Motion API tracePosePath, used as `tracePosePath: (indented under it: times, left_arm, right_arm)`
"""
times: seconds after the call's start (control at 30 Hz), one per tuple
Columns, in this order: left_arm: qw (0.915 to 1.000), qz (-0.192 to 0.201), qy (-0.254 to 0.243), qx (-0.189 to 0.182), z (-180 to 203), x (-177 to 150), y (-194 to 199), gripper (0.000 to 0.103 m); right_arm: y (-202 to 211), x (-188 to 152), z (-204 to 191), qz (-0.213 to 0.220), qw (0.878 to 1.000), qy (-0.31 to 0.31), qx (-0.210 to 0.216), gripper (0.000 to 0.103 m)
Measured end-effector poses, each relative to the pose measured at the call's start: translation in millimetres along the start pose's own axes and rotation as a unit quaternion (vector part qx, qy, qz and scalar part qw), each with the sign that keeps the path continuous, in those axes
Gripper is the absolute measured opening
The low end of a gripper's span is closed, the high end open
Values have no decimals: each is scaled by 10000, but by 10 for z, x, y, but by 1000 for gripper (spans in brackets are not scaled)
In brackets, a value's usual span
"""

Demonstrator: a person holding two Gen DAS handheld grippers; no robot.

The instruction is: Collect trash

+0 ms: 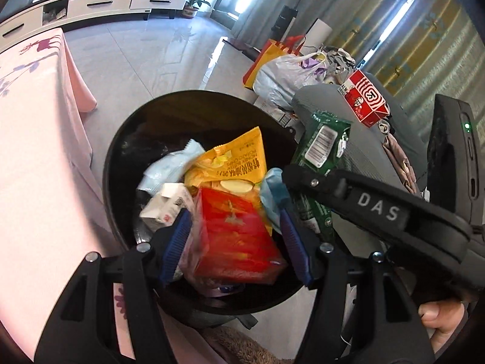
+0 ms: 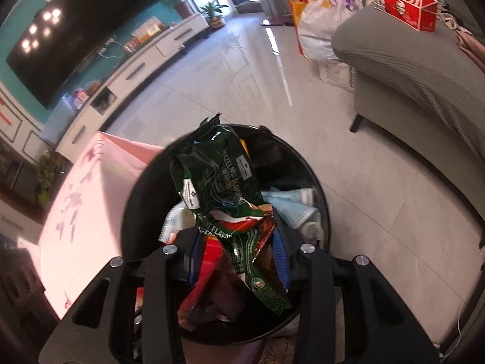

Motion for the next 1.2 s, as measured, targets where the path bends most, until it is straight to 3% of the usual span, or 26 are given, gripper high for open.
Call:
tracePosePath:
  times: [0.2, 0.4, 0.77, 0.83, 1.2]
  left_arm:
    - [10000, 7, -56, 71, 51, -2, -56, 61]
    - [10000, 24, 31, -20, 49, -5, -15, 70]
    - [9995, 312, -69, 60, 62, -11, 202, 93]
    - [9993, 377, -16, 74, 28, 4, 255, 97]
    - [9977, 600, 317, 76, -132, 7, 595, 100]
  right_arm:
    - [-28, -7, 45, -36, 9999, -134, -24, 39]
    - [-27, -10, 58, -53, 9999, -156, -31, 42]
    - [51, 6, 48, 82, 9992, -354, 164, 70]
    - [77, 11, 54, 122, 9991, -374, 160, 71]
    - [274, 40, -61, 400, 9986, -247, 235, 82]
Point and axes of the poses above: each gripper's, at about its wrist camera, not at the fingertips, and y roughly against the way its jaws point, z to its right, x to its top, the point moved 7 cm from there along -y, roughly the way its jaws point, and after that the axes turned 7 degrees about x, right-handed, at the moved point
